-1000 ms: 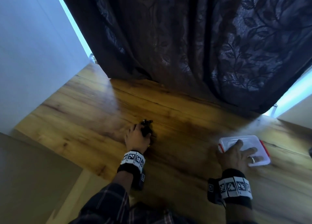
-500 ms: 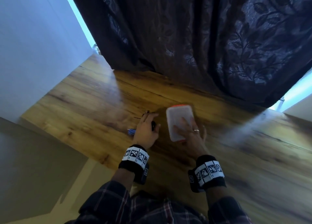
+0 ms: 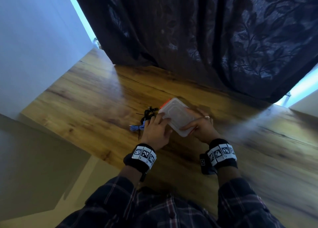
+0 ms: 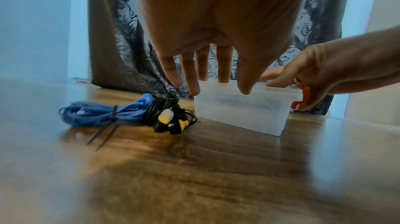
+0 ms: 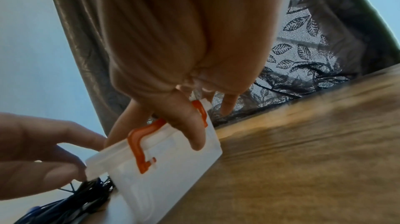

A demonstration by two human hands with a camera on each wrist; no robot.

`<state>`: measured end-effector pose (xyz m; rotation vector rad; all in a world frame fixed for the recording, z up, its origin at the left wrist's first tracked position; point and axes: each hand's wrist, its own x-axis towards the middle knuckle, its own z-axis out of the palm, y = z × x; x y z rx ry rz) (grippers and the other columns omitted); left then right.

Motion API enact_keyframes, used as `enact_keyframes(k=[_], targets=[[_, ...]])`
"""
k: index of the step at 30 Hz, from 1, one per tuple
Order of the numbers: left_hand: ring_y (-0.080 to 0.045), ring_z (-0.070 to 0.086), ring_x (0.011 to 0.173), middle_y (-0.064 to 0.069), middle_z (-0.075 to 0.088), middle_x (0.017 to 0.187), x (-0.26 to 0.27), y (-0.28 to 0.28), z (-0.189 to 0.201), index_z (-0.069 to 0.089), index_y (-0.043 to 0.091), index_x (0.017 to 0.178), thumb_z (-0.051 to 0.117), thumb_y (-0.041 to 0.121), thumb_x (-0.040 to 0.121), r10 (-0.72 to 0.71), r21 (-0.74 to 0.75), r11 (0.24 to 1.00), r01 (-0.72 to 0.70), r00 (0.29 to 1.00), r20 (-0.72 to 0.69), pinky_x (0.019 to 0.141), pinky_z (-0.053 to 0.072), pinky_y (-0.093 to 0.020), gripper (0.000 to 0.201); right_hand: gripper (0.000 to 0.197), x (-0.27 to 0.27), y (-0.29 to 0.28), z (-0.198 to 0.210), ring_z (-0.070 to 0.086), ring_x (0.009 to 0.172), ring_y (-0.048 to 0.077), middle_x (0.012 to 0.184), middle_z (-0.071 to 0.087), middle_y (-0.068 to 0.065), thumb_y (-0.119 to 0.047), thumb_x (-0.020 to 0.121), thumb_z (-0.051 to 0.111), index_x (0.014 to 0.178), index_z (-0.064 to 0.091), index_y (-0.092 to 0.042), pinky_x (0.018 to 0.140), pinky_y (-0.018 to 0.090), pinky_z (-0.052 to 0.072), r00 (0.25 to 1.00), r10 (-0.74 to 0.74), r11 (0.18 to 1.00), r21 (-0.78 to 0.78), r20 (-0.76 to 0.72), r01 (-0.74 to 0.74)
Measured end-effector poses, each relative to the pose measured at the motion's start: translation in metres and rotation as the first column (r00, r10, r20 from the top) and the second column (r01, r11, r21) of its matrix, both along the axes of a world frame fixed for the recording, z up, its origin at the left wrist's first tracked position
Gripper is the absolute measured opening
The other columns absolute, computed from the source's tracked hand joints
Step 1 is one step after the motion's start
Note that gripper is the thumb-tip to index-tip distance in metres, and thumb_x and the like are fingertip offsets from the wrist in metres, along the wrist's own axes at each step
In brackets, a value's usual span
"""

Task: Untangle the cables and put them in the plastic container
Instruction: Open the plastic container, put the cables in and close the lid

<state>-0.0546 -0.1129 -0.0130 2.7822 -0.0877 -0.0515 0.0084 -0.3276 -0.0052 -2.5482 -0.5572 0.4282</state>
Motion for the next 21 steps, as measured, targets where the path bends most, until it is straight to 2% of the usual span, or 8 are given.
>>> enact_keyframes(k=[3,5,7,8,10,13,17,21], targets=[[-0.030,0.037,0.128,-0.004,0.040,0.144,0.002,-0.010,0.006,0.051,0.024,0.138,0.059,0.042,0.090,-0.025,0.085,0.996,0.023,0.999,0.024,0.106,0.029,-0.048,0.052,0.036,0.006,-0.004,-0.006,0.023,0.147,0.037,0.159,0.037,-0.002,-0.014,0.072,0.087,0.082,0.074,-0.047,0.118,0.056,0.025,0.986,-0.101,0.989,0.122,0.130,0.086],[-0.030,0.040,0.124,-0.003,0.045,0.137,0.002,-0.016,0.007,0.054,0.024,0.135,0.059,0.041,0.089,-0.053,0.081,0.995,0.050,0.998,0.038,0.103,0.032,-0.046,0.049,0.038,0.006,-0.005,-0.015,0.035,0.143,0.031,0.154,0.044,0.003,-0.008,0.075,0.085,0.087,0.073,-0.042,0.115,0.040,0.035,0.956,-0.264,0.934,0.281,0.131,0.220],[-0.028,0.042,0.119,-0.003,0.049,0.132,0.000,-0.019,0.007,0.056,0.023,0.133,0.060,0.039,0.089,-0.030,0.004,1.000,0.030,0.998,0.062,0.100,0.034,-0.043,0.048,0.030,0.003,-0.006,-0.018,0.042,0.133,0.013,0.145,0.051,0.004,-0.008,0.083,0.077,0.105,0.074,-0.030,0.104,0.018,0.036,0.887,-0.457,0.844,0.343,0.060,0.412],[-0.027,0.044,0.117,-0.004,0.051,0.129,0.000,-0.019,0.006,0.057,0.021,0.132,0.062,0.036,0.088,0.018,-0.066,0.998,-0.011,0.995,0.100,0.099,0.037,-0.043,0.046,0.028,0.001,-0.006,-0.019,0.046,0.124,0.007,0.136,0.059,0.004,-0.012,0.088,0.071,0.113,0.073,-0.025,0.098,0.017,0.038,0.831,-0.556,0.786,0.340,0.022,0.516],[-0.027,0.048,0.114,-0.010,0.052,0.124,0.002,-0.016,0.006,0.057,0.014,0.127,0.062,0.029,0.089,0.187,-0.224,0.964,-0.147,0.968,0.169,0.096,0.044,-0.045,0.041,0.026,-0.002,-0.005,-0.018,0.062,0.104,0.009,0.111,0.071,0.002,-0.022,0.092,0.062,0.116,0.072,-0.020,0.088,0.025,0.049,0.746,-0.664,0.693,0.326,-0.058,0.643],[-0.028,0.050,0.114,-0.014,0.051,0.128,0.017,-0.010,0.007,0.055,0.010,0.127,0.057,0.030,0.096,0.387,-0.409,0.837,-0.364,0.921,-0.028,0.094,0.045,-0.040,0.037,0.017,-0.009,-0.002,-0.009,0.069,0.079,0.013,0.088,0.075,0.000,-0.026,0.097,0.062,0.098,0.077,-0.017,0.074,0.027,0.055,0.719,-0.671,0.650,0.324,-0.181,0.688],[-0.029,0.066,0.097,-0.015,0.072,0.105,0.035,-0.003,0.006,0.068,0.006,0.116,0.053,0.032,0.101,0.398,-0.446,0.771,-0.455,0.890,-0.221,0.076,0.046,-0.028,0.034,0.020,-0.010,0.001,-0.003,0.063,0.067,0.012,0.075,0.070,-0.001,-0.018,0.097,0.061,0.089,0.078,-0.012,0.070,0.027,0.056,0.729,-0.666,0.659,0.334,-0.158,0.674],[-0.027,0.071,0.076,-0.012,0.074,0.080,0.038,0.003,-0.004,0.073,0.007,0.105,0.056,0.035,0.099,0.452,-0.534,0.647,-0.545,0.838,-0.307,0.073,0.059,-0.036,0.033,0.022,-0.008,0.000,-0.001,0.059,0.064,0.011,0.073,0.068,0.001,-0.014,0.098,0.058,0.091,0.078,-0.008,0.062,0.018,0.046,0.725,-0.672,0.660,0.321,-0.152,0.679]])
